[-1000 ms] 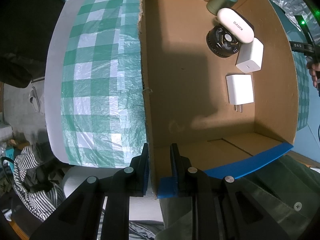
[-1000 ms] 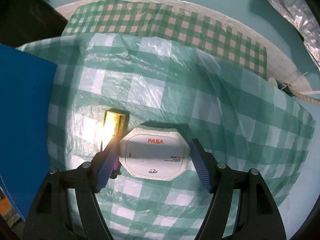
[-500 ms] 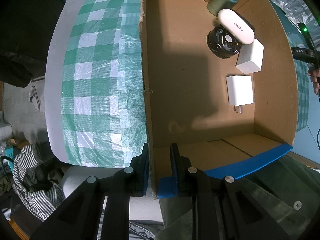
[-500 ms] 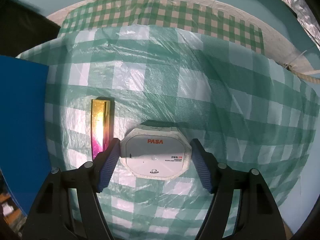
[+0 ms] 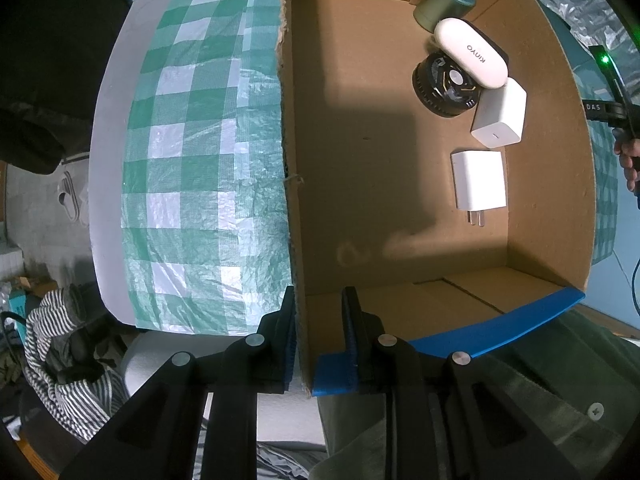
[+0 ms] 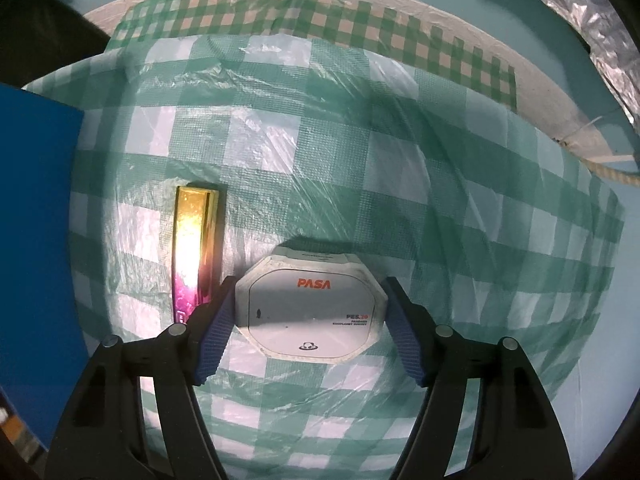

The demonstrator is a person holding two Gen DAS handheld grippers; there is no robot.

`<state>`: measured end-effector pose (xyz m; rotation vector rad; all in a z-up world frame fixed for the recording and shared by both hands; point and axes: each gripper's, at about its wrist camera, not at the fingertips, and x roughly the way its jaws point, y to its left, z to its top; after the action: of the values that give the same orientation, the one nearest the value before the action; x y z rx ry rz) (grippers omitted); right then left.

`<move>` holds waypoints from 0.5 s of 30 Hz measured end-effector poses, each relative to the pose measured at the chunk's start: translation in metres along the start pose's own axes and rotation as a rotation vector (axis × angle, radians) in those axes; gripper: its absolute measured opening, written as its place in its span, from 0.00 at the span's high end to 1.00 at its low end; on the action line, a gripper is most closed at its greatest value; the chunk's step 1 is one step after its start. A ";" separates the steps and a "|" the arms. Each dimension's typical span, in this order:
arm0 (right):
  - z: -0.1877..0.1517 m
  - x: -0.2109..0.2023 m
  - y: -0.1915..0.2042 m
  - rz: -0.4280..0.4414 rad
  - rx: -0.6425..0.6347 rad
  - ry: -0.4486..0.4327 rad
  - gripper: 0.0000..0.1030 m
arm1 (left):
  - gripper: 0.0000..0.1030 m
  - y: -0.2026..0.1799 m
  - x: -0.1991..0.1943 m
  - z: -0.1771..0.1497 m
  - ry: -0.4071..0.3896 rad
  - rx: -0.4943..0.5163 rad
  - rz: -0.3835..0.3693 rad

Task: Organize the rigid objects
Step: 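Grasp the white octagonal PASA device with the right gripper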

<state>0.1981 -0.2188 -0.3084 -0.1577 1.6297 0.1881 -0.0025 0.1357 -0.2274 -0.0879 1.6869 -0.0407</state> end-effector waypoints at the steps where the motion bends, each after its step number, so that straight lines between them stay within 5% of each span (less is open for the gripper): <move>1: -0.001 0.000 0.001 0.003 -0.001 0.003 0.31 | 0.80 0.000 0.000 0.000 -0.001 0.000 0.000; 15: -0.013 -0.040 0.013 0.049 -0.044 -0.025 0.31 | 0.80 0.001 -0.002 -0.001 -0.002 0.015 0.000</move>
<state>0.1854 -0.2095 -0.2677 -0.1490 1.6063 0.2628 -0.0037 0.1366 -0.2249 -0.0770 1.6846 -0.0529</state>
